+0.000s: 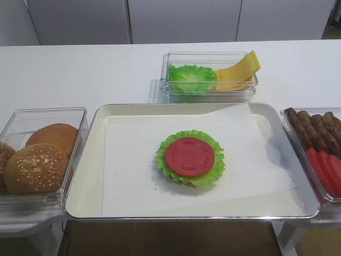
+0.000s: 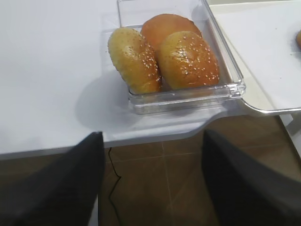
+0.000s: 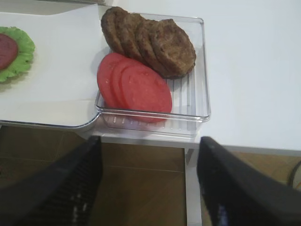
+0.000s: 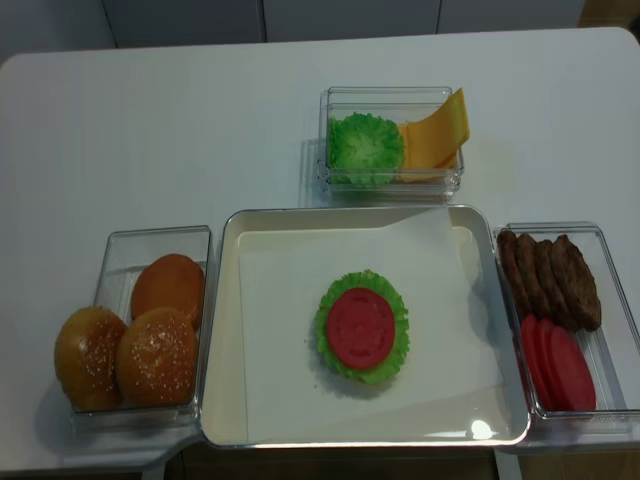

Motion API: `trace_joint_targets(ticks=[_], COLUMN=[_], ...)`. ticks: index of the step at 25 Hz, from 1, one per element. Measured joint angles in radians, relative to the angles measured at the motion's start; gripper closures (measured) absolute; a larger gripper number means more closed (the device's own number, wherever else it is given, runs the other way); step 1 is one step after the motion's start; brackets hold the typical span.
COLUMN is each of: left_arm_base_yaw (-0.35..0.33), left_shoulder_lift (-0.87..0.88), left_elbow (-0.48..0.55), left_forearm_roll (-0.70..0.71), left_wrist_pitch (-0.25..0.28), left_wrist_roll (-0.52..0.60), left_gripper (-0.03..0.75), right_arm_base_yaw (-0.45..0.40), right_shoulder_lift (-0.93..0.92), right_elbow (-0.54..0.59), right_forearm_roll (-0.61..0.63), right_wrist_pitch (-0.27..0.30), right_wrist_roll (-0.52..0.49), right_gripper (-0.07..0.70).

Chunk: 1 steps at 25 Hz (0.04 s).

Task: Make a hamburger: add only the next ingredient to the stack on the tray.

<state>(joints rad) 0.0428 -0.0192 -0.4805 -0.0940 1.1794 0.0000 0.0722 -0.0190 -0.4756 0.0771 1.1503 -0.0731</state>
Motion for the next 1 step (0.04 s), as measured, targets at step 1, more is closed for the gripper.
trace_joint_targets(ticks=[1], left_arm_base_yaw=[0.000], left_shoulder_lift=[0.000], left_elbow=[0.000], left_forearm_roll=[0.000], left_wrist_pitch=[0.000], left_wrist_roll=[0.000], left_gripper=[0.238], right_arm_base_yaw=[0.000], right_shoulder_lift=[0.000], right_elbow=[0.000], right_forearm_roll=[0.000], right_wrist_pitch=[0.000], right_wrist_roll=[0.000], right_gripper=[0.152])
